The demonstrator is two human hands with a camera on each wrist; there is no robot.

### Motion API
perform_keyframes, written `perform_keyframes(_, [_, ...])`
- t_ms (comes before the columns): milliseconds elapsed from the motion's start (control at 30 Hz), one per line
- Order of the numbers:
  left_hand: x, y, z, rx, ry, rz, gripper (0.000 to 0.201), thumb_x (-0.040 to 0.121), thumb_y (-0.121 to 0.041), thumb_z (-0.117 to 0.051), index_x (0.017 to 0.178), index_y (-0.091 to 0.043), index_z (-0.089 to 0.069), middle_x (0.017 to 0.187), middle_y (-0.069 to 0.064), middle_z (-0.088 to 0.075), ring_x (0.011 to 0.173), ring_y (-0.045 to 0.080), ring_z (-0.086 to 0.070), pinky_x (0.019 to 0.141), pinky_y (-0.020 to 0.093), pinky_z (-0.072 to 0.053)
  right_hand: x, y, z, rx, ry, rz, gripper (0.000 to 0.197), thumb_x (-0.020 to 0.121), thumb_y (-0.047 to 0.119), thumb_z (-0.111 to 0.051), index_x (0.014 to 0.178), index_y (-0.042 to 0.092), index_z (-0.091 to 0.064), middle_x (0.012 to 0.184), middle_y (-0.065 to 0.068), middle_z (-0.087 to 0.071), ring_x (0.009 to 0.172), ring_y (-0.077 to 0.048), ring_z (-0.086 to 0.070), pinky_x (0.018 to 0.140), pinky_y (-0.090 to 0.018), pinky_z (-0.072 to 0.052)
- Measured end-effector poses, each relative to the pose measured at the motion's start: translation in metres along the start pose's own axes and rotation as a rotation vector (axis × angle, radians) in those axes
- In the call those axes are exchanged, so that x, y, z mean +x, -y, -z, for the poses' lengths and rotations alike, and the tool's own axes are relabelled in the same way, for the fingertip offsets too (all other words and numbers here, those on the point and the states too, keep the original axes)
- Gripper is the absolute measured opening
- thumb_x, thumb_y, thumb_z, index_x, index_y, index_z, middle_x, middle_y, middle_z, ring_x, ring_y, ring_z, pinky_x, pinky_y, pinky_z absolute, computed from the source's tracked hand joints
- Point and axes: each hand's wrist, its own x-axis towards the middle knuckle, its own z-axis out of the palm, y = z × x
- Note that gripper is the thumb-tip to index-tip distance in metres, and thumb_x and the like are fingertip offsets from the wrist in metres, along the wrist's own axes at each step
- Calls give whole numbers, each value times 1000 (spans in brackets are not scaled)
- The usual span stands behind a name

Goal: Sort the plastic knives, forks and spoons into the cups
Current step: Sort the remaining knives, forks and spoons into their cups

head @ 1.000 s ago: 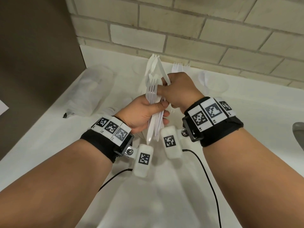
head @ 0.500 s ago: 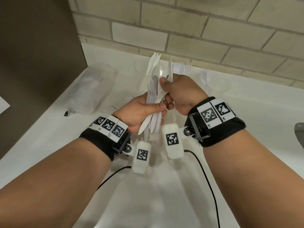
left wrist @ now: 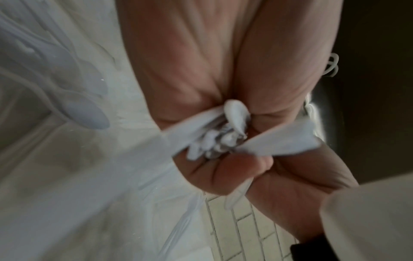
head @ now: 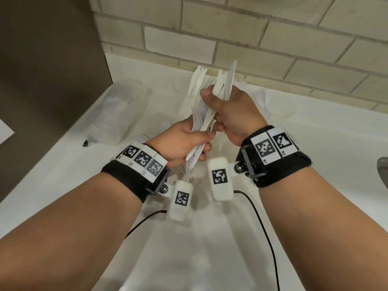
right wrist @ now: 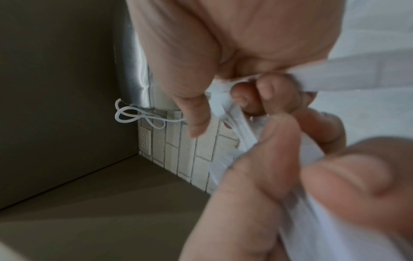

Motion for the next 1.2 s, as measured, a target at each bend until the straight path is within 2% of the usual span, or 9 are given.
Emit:
perform_keyframes(133, [1, 0, 0, 18, -18, -37, 24, 89, -6, -56, 110, -10, -46, 79, 3, -48, 56, 11, -49, 47, 24, -42, 0, 0, 0, 79, 5, 46, 10, 90, 7, -60, 92, 15, -54, 67, -2, -54, 42, -8, -50, 38, -19, -35])
perform_keyframes(367, [0, 1, 4, 30, 6, -30, 26, 83, -9, -57, 107, -10, -45, 83, 7, -44, 56, 11, -49, 49, 25, -42, -2, -6, 2, 40, 31, 132, 13, 89, 11, -61, 89, 23, -55, 62, 4, -52, 43, -8, -46, 40, -19, -33])
perform_keyframes(467, [-1, 0, 5, 34, 12, -27, 25, 84, -9, -56, 107, -10, -46, 83, 9, -43, 55, 11, -48, 49, 25, -42, -1, -8, 2, 37, 27, 166, 15, 89, 11, -62, 98, 23, -57, 66, 8, -56, 40, 0, -48, 39, -14, -34])
perform_keyframes(567, [-1, 0, 5, 38, 16, -21, 28, 84, -9, -56, 109, -8, -46, 83, 10, -43, 55, 11, -49, 48, 25, -43, -4, -5, 1, 57, 56, 207, 32, 90, 7, -59, 118, 22, -55, 94, -3, -62, 43, 2, -52, 43, -6, -36])
perform_keyframes(600, [-1, 0, 5, 39, 17, -17, 29, 84, -8, -56, 111, -8, -47, 83, 10, -44, 55, 11, -49, 48, 25, -43, -6, -4, 1, 59, 69, 206, 38, 90, 6, -59, 124, 24, -54, 94, -3, -62, 43, 2, -52, 43, -6, -36])
perform_keyframes(733, [-1, 2, 4, 18, 33, 4, 26, 82, -7, -56, 107, -8, -48, 82, 5, -49, 55, 11, -48, 48, 25, -43, -8, 2, 4, -29, 88, 155, 35, 89, 10, -61, 116, 33, -55, 53, 19, -55, 33, -1, -42, 36, -17, -28])
perform_keyframes(867, [-2, 4, 4, 54, 21, -11, 17, 82, -8, -57, 98, -7, -51, 82, 6, -50, 53, 10, -49, 53, 28, -45, -10, 4, 5, -37, 80, 159, 33, 89, 7, -61, 117, 25, -56, 61, 15, -54, 33, 0, -44, 35, -15, -30])
perform_keyframes(1000, [-3, 3, 5, 44, 33, 4, 17, 82, -8, -56, 98, -7, -51, 80, 5, -52, 53, 11, -49, 51, 28, -44, -12, 4, 6, -84, 122, 196, 50, 88, 9, -60, 128, 38, -51, 74, 13, -52, 35, -1, -42, 36, -16, -29])
perform_keyframes(1200, [-4, 5, 6, 99, 29, 2, 21, 82, -10, -56, 102, -10, -51, 83, 1, -56, 54, 10, -51, 57, 31, -49, -7, 1, 7, -107, 83, 137, 24, 87, 13, -60, 102, 32, -62, 72, -9, -46, 34, -9, -30, 41, -23, -24])
